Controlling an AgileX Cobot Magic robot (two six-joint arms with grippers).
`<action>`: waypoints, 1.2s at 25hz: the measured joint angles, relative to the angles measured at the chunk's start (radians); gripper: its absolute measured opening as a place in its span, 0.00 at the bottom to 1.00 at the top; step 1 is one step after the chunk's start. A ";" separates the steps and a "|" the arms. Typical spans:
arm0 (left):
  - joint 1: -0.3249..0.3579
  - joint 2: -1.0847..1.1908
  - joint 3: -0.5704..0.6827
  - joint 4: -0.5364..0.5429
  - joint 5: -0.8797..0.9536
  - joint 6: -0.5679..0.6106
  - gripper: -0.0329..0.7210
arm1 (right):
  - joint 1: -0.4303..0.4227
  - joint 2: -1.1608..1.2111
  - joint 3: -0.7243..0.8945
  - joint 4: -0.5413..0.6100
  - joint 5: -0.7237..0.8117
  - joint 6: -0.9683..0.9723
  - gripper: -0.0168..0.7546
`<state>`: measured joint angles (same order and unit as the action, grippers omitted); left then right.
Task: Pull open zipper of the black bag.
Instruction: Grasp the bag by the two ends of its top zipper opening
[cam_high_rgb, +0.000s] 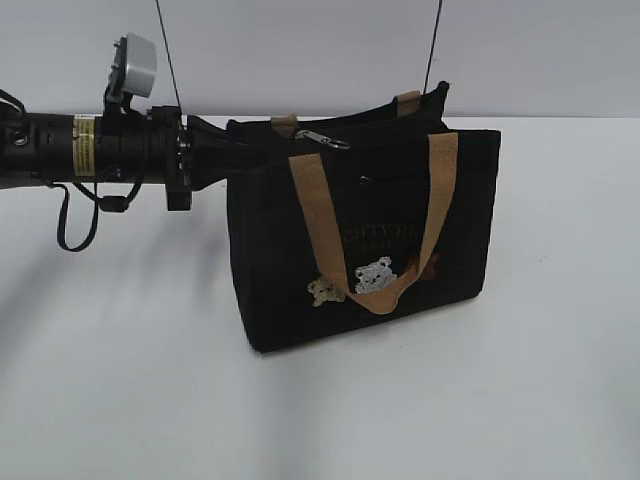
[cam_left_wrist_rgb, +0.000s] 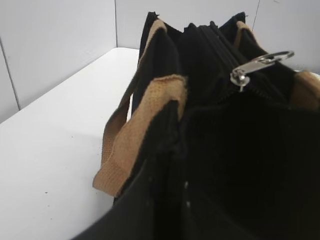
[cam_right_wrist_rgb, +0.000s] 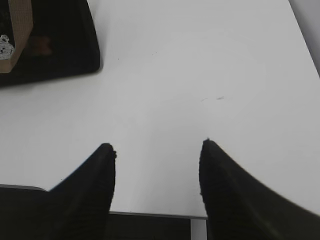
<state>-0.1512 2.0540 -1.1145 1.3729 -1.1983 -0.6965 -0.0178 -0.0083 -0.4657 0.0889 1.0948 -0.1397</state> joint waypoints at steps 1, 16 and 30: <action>0.000 0.000 0.000 0.004 -0.001 0.000 0.09 | 0.000 0.000 0.000 0.000 0.000 0.000 0.55; 0.000 0.000 0.000 0.012 -0.003 0.000 0.09 | 0.000 0.149 -0.042 0.069 -0.019 -0.171 0.55; 0.000 0.000 0.000 0.013 -0.009 0.000 0.09 | 0.000 0.672 -0.161 0.337 -0.223 -0.765 0.55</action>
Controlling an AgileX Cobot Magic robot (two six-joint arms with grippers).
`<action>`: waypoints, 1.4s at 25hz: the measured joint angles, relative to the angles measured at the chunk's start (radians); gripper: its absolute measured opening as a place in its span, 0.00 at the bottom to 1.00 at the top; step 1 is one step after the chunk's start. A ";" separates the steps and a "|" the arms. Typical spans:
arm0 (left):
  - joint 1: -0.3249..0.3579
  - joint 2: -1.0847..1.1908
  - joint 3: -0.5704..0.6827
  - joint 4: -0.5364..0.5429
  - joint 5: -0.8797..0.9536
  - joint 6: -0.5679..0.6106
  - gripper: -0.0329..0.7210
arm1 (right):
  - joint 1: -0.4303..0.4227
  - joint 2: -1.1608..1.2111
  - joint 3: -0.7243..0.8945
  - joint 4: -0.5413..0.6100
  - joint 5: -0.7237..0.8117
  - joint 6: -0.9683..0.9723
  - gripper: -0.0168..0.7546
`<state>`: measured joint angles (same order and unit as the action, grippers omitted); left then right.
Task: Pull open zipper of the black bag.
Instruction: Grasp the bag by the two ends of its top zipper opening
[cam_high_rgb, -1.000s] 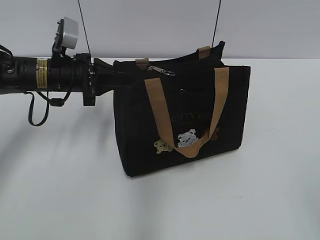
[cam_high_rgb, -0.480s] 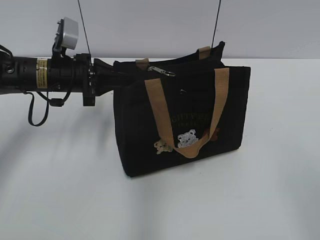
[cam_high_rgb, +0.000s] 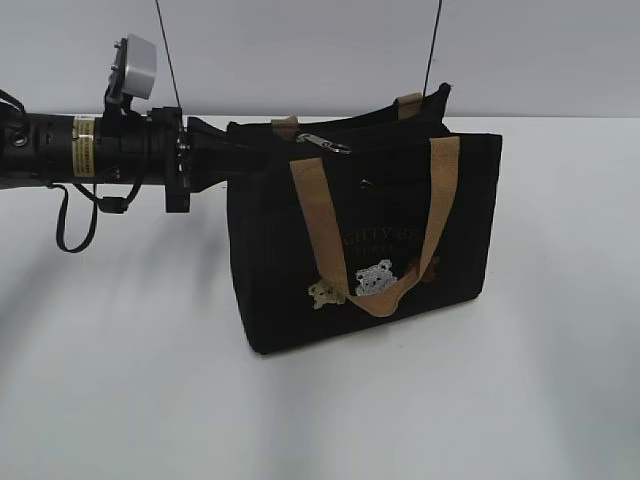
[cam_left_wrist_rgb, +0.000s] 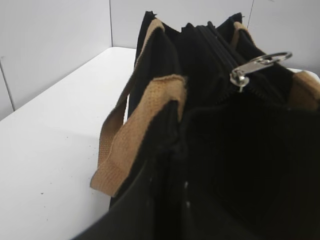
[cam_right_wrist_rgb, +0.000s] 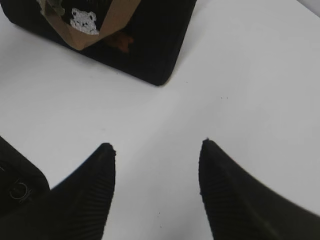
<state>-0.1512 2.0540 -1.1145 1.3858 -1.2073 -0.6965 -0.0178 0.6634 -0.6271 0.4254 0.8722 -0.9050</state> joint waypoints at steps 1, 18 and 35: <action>0.000 0.000 0.000 0.001 0.000 0.000 0.09 | 0.000 0.031 -0.012 0.015 -0.010 -0.015 0.55; -0.001 0.000 0.000 0.003 -0.003 0.000 0.09 | 0.333 0.593 -0.407 0.072 -0.147 -0.068 0.55; -0.001 0.000 0.000 0.004 -0.004 0.000 0.09 | 0.548 0.843 -0.519 0.060 -0.327 -0.317 0.55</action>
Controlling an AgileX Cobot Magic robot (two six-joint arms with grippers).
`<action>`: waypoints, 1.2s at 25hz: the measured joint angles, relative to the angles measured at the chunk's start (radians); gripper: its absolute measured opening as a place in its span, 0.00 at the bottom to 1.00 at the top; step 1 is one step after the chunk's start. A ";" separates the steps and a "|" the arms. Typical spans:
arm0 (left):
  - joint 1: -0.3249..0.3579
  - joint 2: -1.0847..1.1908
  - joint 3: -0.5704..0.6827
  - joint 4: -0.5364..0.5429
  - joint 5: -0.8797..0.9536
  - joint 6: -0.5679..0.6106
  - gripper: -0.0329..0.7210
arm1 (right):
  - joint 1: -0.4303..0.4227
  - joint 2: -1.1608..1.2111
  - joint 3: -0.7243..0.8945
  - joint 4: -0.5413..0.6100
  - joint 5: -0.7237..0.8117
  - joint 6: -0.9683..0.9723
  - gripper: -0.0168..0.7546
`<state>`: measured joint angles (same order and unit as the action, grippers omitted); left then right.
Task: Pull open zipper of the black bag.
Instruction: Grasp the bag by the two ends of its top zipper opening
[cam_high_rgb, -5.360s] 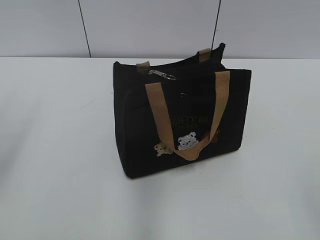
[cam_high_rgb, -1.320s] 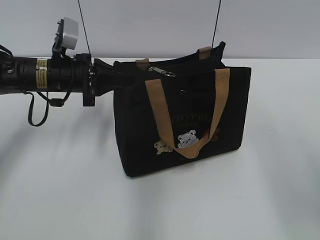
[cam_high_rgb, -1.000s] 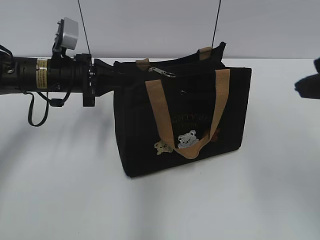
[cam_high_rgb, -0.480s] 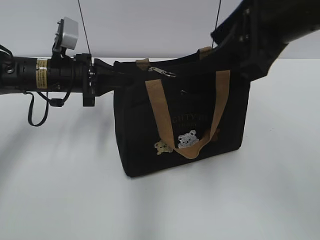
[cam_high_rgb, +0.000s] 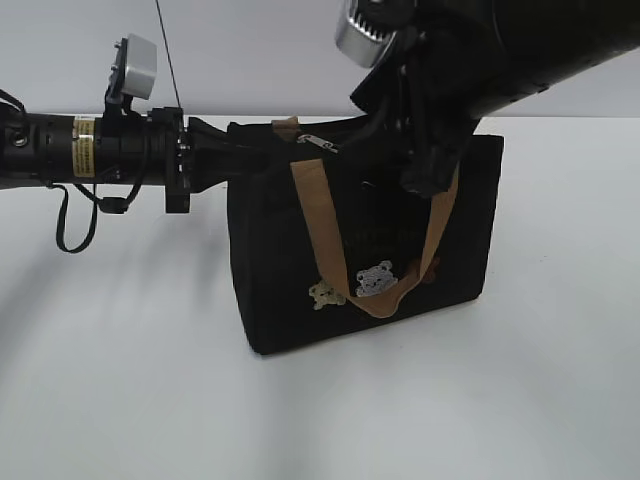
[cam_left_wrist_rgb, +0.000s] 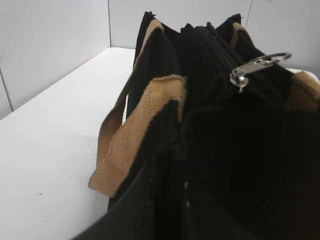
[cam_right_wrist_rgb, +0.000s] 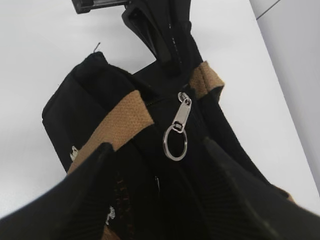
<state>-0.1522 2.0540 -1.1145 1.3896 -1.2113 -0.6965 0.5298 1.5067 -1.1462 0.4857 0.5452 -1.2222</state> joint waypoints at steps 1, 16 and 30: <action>0.000 0.000 0.000 0.000 0.000 0.000 0.09 | 0.000 0.009 0.000 0.000 0.000 -0.005 0.55; 0.000 0.000 0.000 0.000 -0.001 0.000 0.09 | 0.000 0.104 0.000 -0.002 -0.067 -0.077 0.55; 0.000 0.000 0.000 0.000 -0.001 0.000 0.09 | 0.000 0.107 0.000 -0.002 -0.112 -0.080 0.55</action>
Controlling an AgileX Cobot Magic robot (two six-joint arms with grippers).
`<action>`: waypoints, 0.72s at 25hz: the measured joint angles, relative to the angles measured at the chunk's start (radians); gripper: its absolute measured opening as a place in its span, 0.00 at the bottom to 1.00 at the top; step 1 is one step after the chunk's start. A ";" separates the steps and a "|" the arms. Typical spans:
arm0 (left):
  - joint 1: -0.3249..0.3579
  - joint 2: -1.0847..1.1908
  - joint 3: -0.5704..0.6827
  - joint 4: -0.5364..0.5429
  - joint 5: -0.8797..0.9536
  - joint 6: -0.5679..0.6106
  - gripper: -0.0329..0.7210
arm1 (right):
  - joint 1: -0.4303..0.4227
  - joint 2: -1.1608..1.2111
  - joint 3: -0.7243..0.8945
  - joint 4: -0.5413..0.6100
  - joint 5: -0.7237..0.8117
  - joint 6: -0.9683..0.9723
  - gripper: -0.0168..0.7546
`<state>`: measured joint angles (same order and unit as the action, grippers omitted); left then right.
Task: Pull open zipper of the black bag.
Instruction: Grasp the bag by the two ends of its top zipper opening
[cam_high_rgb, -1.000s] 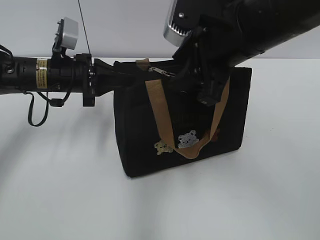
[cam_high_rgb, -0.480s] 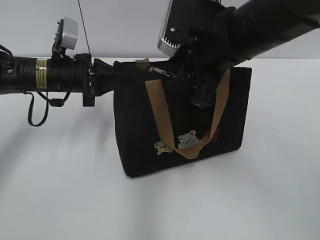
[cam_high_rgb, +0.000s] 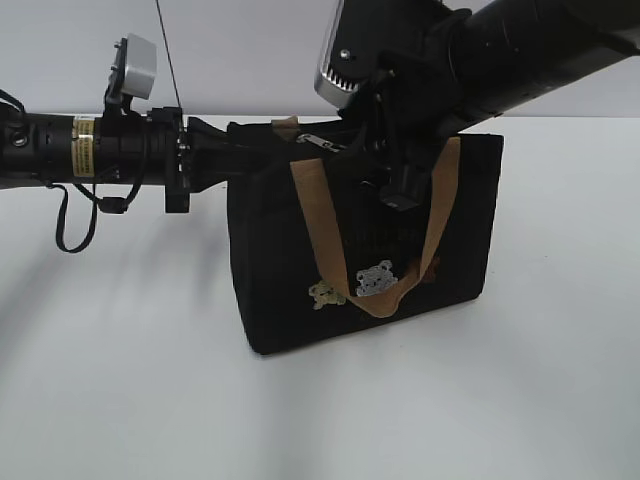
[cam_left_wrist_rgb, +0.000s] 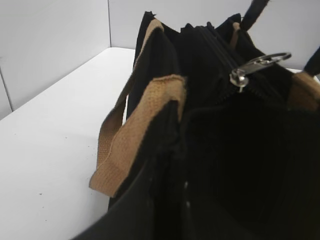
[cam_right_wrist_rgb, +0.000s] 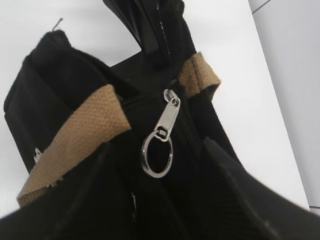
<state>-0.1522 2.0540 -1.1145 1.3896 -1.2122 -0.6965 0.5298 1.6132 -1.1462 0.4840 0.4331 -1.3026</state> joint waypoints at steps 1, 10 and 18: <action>0.000 0.000 0.000 0.000 0.000 0.000 0.09 | 0.000 0.001 0.000 0.000 0.000 -0.001 0.55; 0.000 0.000 0.000 0.000 0.000 0.000 0.09 | 0.000 0.026 0.000 0.001 0.000 -0.001 0.46; 0.000 0.000 0.000 0.000 0.000 0.000 0.09 | 0.000 0.026 0.000 0.002 -0.001 0.004 0.30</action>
<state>-0.1522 2.0540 -1.1145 1.3896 -1.2122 -0.6965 0.5298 1.6393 -1.1462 0.4858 0.4320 -1.2987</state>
